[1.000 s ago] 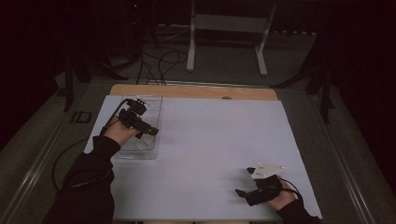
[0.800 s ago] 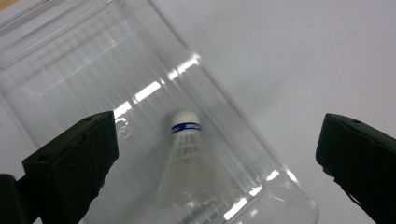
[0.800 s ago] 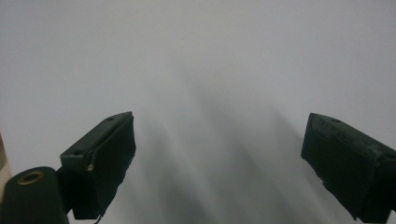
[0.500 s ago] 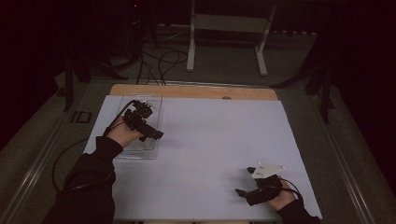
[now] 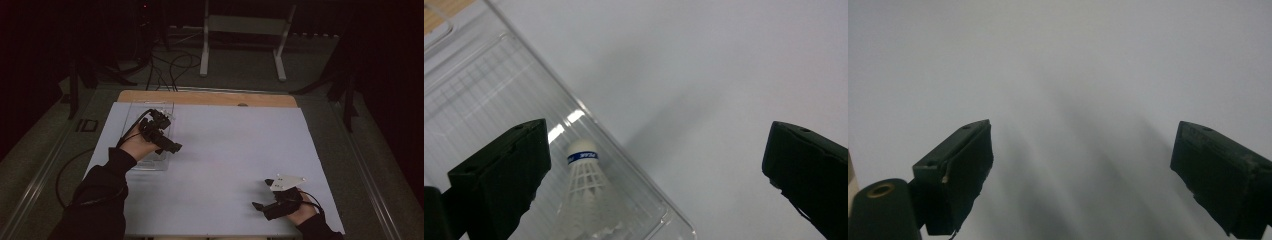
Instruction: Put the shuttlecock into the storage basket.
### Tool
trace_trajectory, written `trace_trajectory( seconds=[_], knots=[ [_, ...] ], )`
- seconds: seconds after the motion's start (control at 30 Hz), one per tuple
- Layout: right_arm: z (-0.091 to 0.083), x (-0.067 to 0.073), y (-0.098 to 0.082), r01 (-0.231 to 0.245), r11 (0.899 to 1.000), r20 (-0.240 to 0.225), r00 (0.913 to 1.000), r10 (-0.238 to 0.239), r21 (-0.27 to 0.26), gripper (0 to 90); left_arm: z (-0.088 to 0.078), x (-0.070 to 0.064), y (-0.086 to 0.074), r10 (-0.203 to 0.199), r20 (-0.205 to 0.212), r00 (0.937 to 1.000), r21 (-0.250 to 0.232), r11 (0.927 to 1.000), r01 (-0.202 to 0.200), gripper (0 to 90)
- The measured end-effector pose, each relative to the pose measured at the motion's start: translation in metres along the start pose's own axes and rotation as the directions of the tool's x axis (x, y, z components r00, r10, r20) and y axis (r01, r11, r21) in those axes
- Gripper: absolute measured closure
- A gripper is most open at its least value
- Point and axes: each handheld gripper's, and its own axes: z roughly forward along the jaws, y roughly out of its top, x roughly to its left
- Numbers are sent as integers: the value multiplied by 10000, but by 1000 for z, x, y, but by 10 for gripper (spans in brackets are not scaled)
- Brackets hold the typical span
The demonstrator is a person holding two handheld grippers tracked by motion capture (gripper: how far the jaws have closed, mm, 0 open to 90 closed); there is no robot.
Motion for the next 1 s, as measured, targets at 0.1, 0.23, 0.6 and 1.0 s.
trace_trajectory(
  seconds=[0.1,0.23,0.6,1.0],
  knots=[
    [0,0,0,24,10000,13,10000,-24,21,98,0,-5,2,180,38,9998,-56,9998,-180,0],
    [0,0,0,3,10000,-6,10000,-3,1,98,0,-10,4,379,285,9989,-112,9992,-376,0],
    [0,-1,0,-35,10000,5,10000,35,-19,98,7,-27,5,746,1219,9897,-359,9968,-707,0],
    [-1,-1,0,-32,10000,-5,10000,32,-36,98,16,-48,0,1661,1905,9675,-1019,9836,-1488,0]
  ],
)
